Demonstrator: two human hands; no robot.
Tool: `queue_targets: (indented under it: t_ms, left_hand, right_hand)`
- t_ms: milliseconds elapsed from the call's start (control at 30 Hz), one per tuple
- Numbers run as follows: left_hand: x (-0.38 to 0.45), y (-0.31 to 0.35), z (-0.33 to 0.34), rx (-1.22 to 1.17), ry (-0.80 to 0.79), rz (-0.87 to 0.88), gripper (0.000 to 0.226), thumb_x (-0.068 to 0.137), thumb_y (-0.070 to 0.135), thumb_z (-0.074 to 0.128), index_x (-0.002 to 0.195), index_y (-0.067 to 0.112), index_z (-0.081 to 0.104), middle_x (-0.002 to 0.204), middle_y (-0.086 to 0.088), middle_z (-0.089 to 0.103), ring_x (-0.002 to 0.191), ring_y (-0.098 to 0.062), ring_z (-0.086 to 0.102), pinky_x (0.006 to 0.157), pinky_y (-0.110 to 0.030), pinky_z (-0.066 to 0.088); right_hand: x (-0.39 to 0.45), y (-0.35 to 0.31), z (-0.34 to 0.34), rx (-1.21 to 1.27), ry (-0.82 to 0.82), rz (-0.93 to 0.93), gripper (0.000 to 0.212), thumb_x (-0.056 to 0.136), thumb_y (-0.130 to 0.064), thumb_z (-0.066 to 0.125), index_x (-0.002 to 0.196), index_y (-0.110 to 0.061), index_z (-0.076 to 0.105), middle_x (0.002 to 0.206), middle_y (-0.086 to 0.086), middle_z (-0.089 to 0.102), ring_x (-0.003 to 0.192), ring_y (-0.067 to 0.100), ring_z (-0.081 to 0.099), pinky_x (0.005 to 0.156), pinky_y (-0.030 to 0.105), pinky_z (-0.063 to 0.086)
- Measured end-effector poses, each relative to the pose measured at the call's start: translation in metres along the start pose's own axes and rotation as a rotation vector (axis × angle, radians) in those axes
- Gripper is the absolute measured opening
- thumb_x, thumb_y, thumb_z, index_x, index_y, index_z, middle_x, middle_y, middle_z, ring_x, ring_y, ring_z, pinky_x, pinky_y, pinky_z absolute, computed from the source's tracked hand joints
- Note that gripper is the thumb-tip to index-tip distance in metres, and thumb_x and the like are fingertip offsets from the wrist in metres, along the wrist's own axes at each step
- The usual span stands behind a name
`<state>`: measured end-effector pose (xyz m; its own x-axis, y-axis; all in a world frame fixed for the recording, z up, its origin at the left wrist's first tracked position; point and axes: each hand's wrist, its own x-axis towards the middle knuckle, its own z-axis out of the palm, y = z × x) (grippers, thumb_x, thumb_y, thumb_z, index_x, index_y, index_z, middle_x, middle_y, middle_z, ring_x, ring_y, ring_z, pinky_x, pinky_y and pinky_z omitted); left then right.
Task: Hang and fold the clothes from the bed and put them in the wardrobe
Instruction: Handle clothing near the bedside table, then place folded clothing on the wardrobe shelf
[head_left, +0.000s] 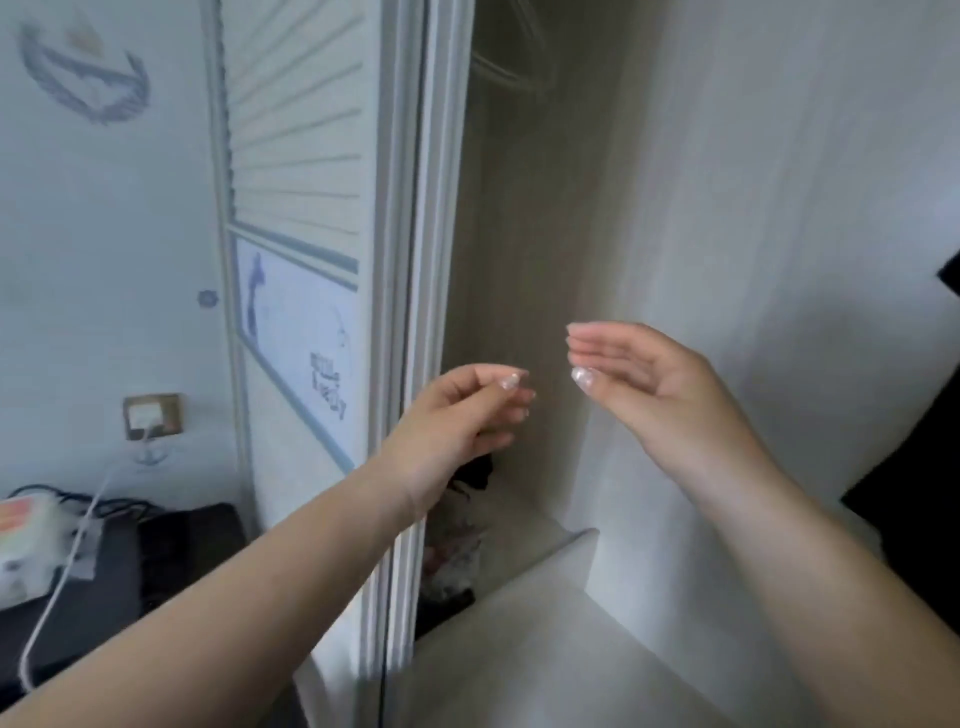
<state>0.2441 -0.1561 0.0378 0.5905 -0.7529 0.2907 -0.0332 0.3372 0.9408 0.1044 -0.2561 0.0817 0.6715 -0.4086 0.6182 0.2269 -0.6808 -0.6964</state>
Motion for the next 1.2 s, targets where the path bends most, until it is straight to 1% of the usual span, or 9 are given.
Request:
queue_targets:
  t_ms: [100, 233, 333, 467, 600, 800, 1000, 1100, 1200]
  left_hand:
    - [-0.053, -0.010, -0.047, 0.041, 0.128, -0.033, 0.016, 0.091, 0.026, 0.059, 0.102, 0.016, 0.067, 0.093, 0.004, 0.072, 0.091, -0.011, 0.066, 0.091, -0.032, 0.052]
    - [-0.139, -0.019, -0.103, 0.068, 0.374, -0.067, 0.011, 0.093, 0.024, 0.058, 0.097, 0.020, 0.067, 0.091, 0.006, 0.071, 0.085, -0.008, 0.065, 0.083, -0.031, 0.051]
    - [-0.200, -0.020, -0.132, 0.098, 0.563, -0.097, 0.011, 0.094, 0.022, 0.056, 0.096, 0.020, 0.067, 0.089, 0.006, 0.071, 0.085, -0.007, 0.065, 0.087, -0.033, 0.050]
    - [-0.275, -0.017, -0.161, 0.110, 0.759, -0.120, 0.012, 0.093, 0.023, 0.058, 0.100, 0.019, 0.067, 0.093, 0.005, 0.073, 0.089, -0.009, 0.065, 0.084, -0.029, 0.051]
    - [-0.346, -0.011, -0.183, 0.117, 0.941, -0.140, 0.016, 0.093, 0.025, 0.059, 0.105, 0.019, 0.068, 0.095, 0.005, 0.074, 0.091, -0.007, 0.067, 0.088, -0.031, 0.053]
    - [-0.464, 0.001, -0.211, 0.093, 1.181, -0.146, 0.011, 0.093, 0.023, 0.059, 0.095, 0.023, 0.070, 0.092, 0.005, 0.074, 0.084, -0.006, 0.067, 0.084, -0.031, 0.052]
    - [-0.609, 0.022, -0.238, 0.053, 1.392, -0.146, 0.012, 0.093, 0.022, 0.059, 0.098, 0.019, 0.069, 0.089, 0.004, 0.073, 0.086, -0.011, 0.064, 0.087, -0.033, 0.050]
    - [-0.678, 0.035, -0.250, 0.020, 1.490, -0.143, 0.013, 0.093, 0.021, 0.059, 0.101, 0.015, 0.068, 0.087, 0.004, 0.072, 0.086, -0.011, 0.065, 0.087, -0.032, 0.050]
    - [-0.743, 0.046, -0.260, 0.013, 1.570, -0.150, 0.016, 0.094, 0.020, 0.058, 0.104, 0.013, 0.067, 0.088, 0.003, 0.071, 0.083, -0.010, 0.065, 0.085, -0.030, 0.051]
  right_hand:
    - [-0.020, -0.001, 0.048, 0.129, -0.129, 0.040, 0.033, 0.087, -0.006, 0.064, 0.098, -0.037, 0.064, 0.106, -0.011, 0.068, 0.103, -0.003, 0.062, 0.094, 0.021, 0.046]
    - [-0.053, -0.009, 0.120, 0.265, -0.354, 0.084, 0.033, 0.086, -0.005, 0.065, 0.096, -0.036, 0.065, 0.104, -0.010, 0.069, 0.102, -0.001, 0.063, 0.094, 0.024, 0.047]
    - [-0.080, -0.022, 0.168, 0.342, -0.519, 0.101, 0.031, 0.086, -0.008, 0.065, 0.098, -0.036, 0.065, 0.106, -0.010, 0.068, 0.103, -0.001, 0.062, 0.093, 0.022, 0.046]
    - [-0.113, -0.047, 0.224, 0.399, -0.697, 0.095, 0.031, 0.086, -0.009, 0.065, 0.100, -0.037, 0.064, 0.105, -0.013, 0.068, 0.100, -0.006, 0.062, 0.090, 0.018, 0.045]
    - [-0.145, -0.076, 0.272, 0.447, -0.848, 0.080, 0.031, 0.086, -0.011, 0.066, 0.102, -0.037, 0.064, 0.106, -0.012, 0.068, 0.101, -0.005, 0.062, 0.093, 0.020, 0.045]
    - [-0.210, -0.131, 0.345, 0.506, -1.044, 0.076, 0.028, 0.086, -0.014, 0.067, 0.103, -0.037, 0.066, 0.107, -0.013, 0.069, 0.102, -0.002, 0.062, 0.096, 0.025, 0.045]
    - [-0.301, -0.215, 0.420, 0.573, -1.263, 0.061, 0.028, 0.087, -0.009, 0.065, 0.107, -0.030, 0.064, 0.106, -0.008, 0.067, 0.099, -0.004, 0.062, 0.088, 0.013, 0.048]
    - [-0.346, -0.257, 0.458, 0.607, -1.366, 0.067, 0.027, 0.087, -0.010, 0.065, 0.107, -0.029, 0.064, 0.107, -0.007, 0.068, 0.101, -0.001, 0.063, 0.088, 0.018, 0.048]
    - [-0.390, -0.294, 0.491, 0.633, -1.440, 0.068, 0.027, 0.087, -0.009, 0.065, 0.107, -0.027, 0.063, 0.107, -0.006, 0.068, 0.100, -0.002, 0.063, 0.083, 0.015, 0.048]
